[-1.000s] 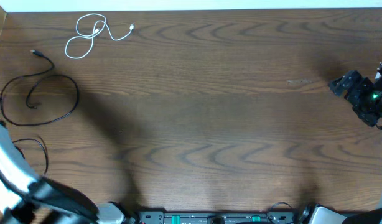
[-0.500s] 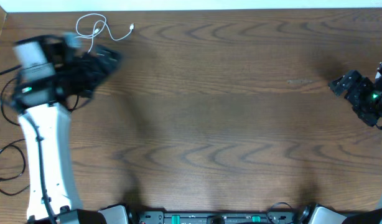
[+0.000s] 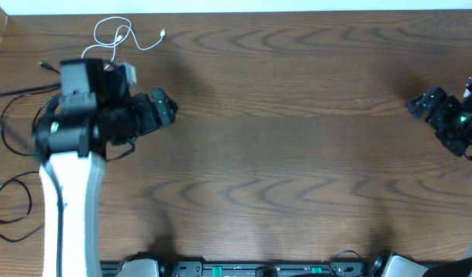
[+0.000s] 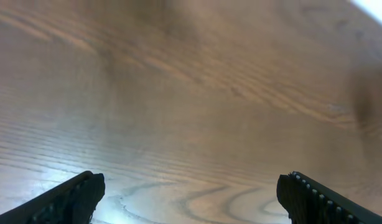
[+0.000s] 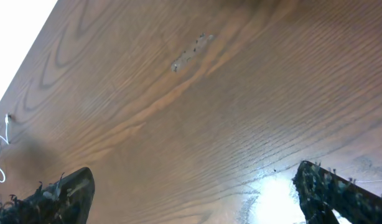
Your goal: Untangle cables
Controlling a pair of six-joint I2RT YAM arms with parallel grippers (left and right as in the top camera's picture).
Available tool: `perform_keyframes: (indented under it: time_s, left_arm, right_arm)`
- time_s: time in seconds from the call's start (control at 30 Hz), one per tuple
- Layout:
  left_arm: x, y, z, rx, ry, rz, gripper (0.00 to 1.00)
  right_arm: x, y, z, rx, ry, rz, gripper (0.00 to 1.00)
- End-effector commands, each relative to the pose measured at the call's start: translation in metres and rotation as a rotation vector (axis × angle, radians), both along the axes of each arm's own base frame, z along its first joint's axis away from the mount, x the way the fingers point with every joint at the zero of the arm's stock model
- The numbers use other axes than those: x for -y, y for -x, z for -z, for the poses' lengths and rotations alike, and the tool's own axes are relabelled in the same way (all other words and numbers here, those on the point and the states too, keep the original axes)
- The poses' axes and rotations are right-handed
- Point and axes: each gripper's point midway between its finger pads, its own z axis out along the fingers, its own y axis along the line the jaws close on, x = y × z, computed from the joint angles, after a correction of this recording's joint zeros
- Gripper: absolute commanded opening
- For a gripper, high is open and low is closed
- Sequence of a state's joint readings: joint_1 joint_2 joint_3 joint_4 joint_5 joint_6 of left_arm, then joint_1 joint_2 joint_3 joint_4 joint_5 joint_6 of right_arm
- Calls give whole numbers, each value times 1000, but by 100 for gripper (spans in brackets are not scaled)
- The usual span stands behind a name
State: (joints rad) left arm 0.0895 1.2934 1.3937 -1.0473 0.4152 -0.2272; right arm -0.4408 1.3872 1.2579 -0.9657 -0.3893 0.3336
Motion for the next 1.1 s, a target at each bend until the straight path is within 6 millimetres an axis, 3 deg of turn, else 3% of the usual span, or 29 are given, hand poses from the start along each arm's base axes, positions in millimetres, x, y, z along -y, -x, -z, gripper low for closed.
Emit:
perform_keyframes:
  time_s: [0.0,0.13,0.27,0.43,0.6,0.87,1.07]
  left_arm:
    - [4,25,-38,143,-41,37,95]
    - [22,50,-52,225,-65,134,95]
    - [47,80,-40,185,-51,239,96]
    - [63,110,-30,175,-45,328,96]
    - [54,133,-53,308,-70,303,96]
    - [6,176,-70,447,-167,54,97]
    - [-1,198,-75,519,-168,31,98]
  right_arm:
    - [-1,-3,-6,16,-3,3,99]
    - [-1,-3,-6,16,-3,3,99]
    - [-1,-3,-6,16,-3,3,99]
    - [-1,-3,-6,16,-3,3,99]
    - [-1,-3,-6,16,-3,3,99]
    - [-1,-3,-6,16,-3,3,99]
    - [-1,-3,-6,16,-3,3,99]
